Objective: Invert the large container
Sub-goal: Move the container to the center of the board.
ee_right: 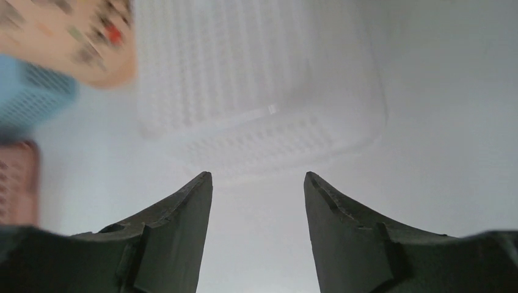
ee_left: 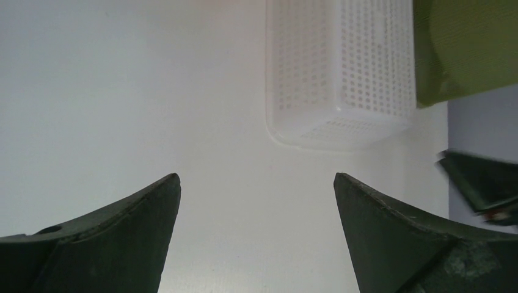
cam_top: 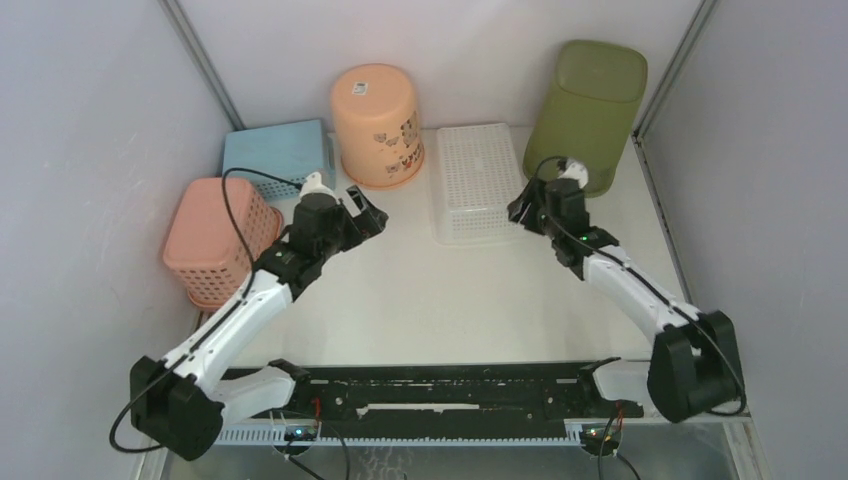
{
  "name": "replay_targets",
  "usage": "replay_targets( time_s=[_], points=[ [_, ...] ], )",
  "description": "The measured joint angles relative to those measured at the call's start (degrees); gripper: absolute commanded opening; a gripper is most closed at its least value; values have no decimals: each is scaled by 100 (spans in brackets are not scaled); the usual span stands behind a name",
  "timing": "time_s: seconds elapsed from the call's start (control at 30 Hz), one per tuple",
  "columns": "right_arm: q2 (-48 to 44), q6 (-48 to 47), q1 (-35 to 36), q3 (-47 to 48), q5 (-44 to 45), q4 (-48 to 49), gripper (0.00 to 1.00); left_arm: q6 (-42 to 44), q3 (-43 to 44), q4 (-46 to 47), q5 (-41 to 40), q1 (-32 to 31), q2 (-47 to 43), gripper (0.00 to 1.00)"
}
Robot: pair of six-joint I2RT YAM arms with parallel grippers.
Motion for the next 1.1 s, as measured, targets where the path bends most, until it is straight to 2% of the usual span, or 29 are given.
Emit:
replay_targets(
  time_s=[0.07,0.3,0.47,0.67,0.87,1.03,1.1],
  points=[
    [363,50,197,-245,-72,-20,62,114,133,-188,46,157,-227,100],
    [1663,216,533,-271,-273,-17,61,542,629,-815,164,1829,-1001,100],
    [2938,223,509,918,-378,-2,61,560,629,-1300,-35,2186,-1648,100],
    [4074,278,402,2326,-533,-111,61,562,629,-1773,-168,2839,-1790,100],
    [4629,280,282,3370,-841,-1263,64,562,629,-1897,-107,3060,-1792,100],
    [4688,254,79,3589,-1191,-1631,65,560,629,-1899,2,3064,-1773,100],
    [4548,205,-48,3377,-1495,-1469,67,560,629,-1897,24,3064,-1764,100]
  ],
)
